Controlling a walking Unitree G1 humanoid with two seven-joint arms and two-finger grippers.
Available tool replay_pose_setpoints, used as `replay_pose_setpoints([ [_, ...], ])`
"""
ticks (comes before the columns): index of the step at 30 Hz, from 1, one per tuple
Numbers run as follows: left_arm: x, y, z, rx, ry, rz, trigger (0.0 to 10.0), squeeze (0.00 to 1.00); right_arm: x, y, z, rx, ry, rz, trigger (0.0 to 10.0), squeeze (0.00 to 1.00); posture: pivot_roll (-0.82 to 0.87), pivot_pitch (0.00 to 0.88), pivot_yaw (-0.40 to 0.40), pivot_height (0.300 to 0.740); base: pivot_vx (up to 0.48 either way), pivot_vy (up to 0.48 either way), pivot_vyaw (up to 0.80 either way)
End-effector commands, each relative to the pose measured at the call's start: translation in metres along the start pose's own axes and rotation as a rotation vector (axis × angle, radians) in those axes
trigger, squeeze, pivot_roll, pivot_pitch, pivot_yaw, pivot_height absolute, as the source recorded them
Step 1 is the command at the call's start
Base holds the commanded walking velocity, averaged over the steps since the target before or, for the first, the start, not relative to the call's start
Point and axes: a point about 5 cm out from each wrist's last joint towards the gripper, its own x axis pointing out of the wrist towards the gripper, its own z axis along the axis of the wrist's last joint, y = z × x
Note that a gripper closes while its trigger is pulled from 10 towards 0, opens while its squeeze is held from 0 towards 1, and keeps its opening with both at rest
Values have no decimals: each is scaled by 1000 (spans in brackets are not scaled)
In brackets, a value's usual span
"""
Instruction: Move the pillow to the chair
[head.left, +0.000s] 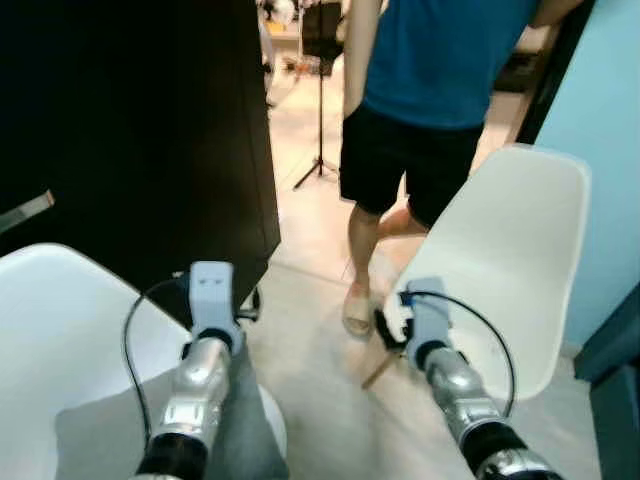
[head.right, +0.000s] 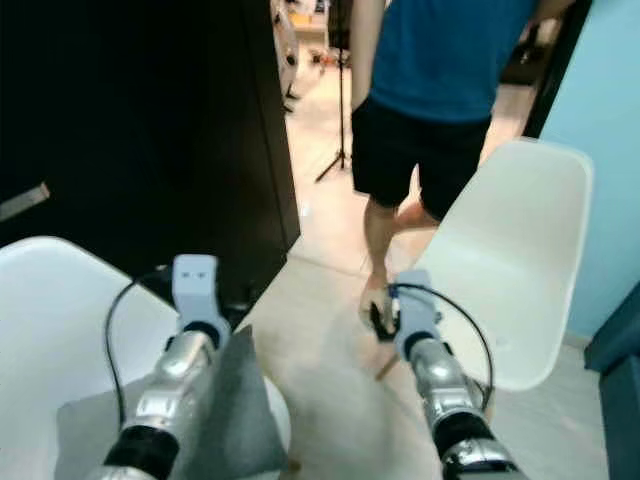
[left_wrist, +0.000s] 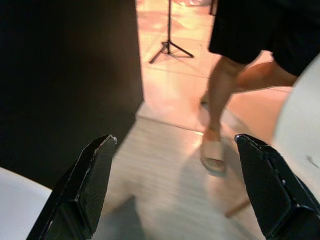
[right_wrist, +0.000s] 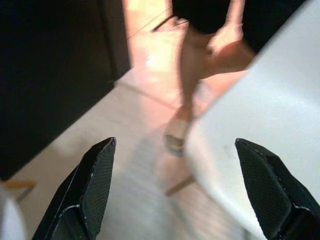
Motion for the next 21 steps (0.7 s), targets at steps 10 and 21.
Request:
replay_pose_setpoints([
  [10, -2, -1, -7, 11, 26, -16, 10000, 0, -3, 4, -9, 7, 32, 9, 10000, 0, -81, 0, 29, 740, 0, 0, -800],
  [21, -2, -4, -11, 60, 56, -47, 10000, 0, -3, 5, -11, 3, 45, -2, 10000, 0, -70, 0, 27, 740, 0, 0, -800],
])
